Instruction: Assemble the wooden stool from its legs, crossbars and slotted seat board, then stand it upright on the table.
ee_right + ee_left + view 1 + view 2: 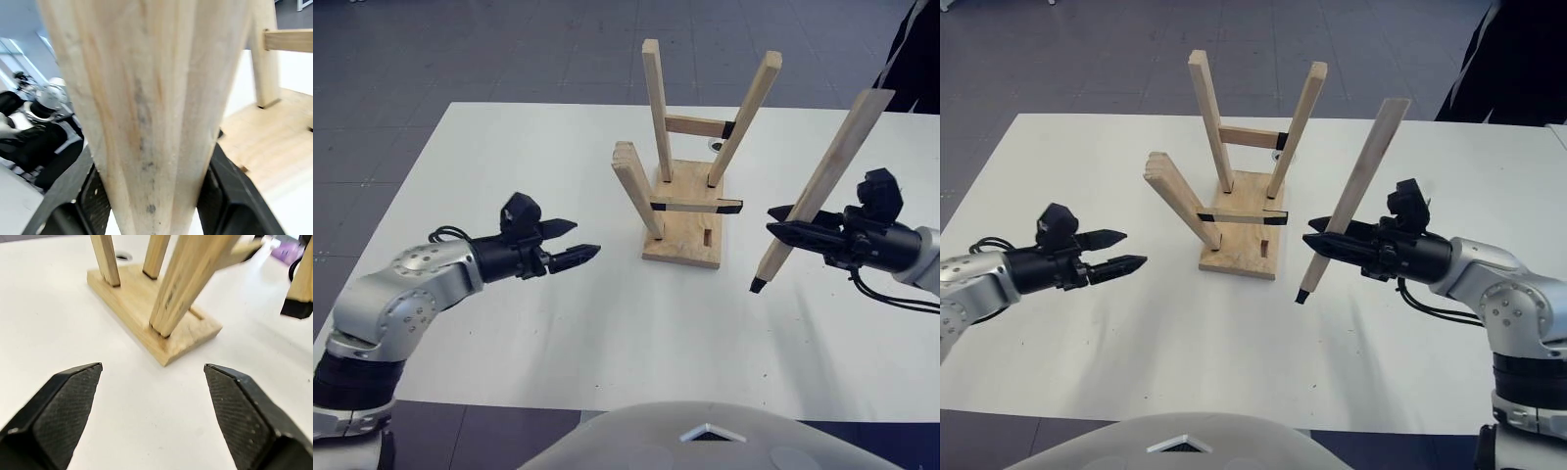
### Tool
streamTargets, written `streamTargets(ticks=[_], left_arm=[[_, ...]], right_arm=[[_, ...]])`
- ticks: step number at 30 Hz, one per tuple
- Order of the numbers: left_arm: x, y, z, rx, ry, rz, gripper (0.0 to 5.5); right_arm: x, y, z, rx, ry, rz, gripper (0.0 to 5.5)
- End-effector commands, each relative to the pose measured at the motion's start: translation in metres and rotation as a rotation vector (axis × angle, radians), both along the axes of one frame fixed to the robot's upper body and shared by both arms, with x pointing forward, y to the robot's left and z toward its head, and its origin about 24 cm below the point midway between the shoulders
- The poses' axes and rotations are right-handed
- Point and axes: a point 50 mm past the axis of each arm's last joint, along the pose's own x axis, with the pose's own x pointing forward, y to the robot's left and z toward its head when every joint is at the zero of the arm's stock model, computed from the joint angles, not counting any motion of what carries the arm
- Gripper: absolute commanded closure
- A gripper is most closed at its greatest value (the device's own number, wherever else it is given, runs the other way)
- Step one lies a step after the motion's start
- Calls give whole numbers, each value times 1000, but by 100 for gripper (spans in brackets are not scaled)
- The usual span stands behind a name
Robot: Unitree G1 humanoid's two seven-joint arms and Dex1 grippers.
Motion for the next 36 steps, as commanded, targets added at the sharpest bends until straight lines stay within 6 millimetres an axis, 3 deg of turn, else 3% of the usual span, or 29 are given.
streamTargets(ticks=[1, 6, 10, 15, 21, 26, 31, 34, 36], left_arm=[[8, -29, -17, 17, -19, -27, 164], [33, -41, -33, 108, -88, 41, 164], [31, -43, -43, 184, -77, -26, 164], [33, -55, -42, 151, -75, -78, 164], [53, -59, -51, 239, -137, -24, 164], [49, -61, -58, 257, -131, -71, 164], [68, -37, -40, 323, -218, 65, 164], [89, 21, -8, 559, -373, 301, 164], [95, 54, 15, 621, -432, 466, 164]], right_arm=[[16, -2, -10, -66, -84, -55, 345], [36, 9, -20, -90, -213, -116, 345], [41, 12, -27, -145, -283, -143, 345], [46, 18, -32, -136, -318, -187, 345], [50, 27, -50, -93, -292, -248, 345], [50, 32, -61, -81, -274, -261, 345], [41, 37, -70, -77, -241, -237, 345], [26, 43, -69, -40, -224, -202, 345], [17, 48, -67, -7, -209, -202, 345]])
